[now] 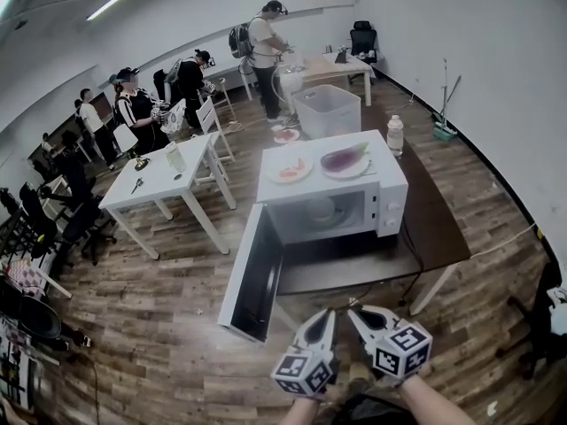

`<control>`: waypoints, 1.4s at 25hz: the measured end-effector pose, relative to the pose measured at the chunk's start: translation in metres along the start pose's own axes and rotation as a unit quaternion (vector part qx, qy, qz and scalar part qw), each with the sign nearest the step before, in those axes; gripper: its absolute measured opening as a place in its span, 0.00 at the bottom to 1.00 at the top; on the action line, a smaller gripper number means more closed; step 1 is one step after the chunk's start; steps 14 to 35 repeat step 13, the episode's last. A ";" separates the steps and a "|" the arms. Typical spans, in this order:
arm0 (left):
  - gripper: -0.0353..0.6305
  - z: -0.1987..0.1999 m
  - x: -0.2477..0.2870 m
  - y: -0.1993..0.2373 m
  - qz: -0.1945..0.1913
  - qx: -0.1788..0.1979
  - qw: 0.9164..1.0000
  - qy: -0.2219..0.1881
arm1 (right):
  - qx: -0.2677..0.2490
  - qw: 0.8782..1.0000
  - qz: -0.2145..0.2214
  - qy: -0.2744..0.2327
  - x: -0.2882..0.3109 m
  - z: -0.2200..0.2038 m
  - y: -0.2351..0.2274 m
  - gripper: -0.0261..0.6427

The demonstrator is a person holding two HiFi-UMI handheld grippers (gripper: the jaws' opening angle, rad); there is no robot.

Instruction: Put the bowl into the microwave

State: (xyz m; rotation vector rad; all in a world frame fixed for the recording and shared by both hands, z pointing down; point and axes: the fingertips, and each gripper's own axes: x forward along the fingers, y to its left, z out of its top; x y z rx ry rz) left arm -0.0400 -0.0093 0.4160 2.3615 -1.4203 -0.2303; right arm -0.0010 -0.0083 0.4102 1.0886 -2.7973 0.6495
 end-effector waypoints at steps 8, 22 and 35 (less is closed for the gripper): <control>0.04 -0.007 -0.040 -0.018 -0.001 -0.003 1.000 -0.007 | -0.003 1.000 -0.002 -0.002 -0.028 -0.014 0.033 0.03; 0.04 -0.008 -0.063 -0.023 0.001 -0.005 1.000 -0.009 | -0.011 1.000 -0.005 0.002 -0.041 -0.021 0.052 0.03; 0.04 -0.008 -0.063 -0.023 0.001 -0.005 1.000 -0.009 | -0.011 1.000 -0.005 0.002 -0.041 -0.021 0.052 0.03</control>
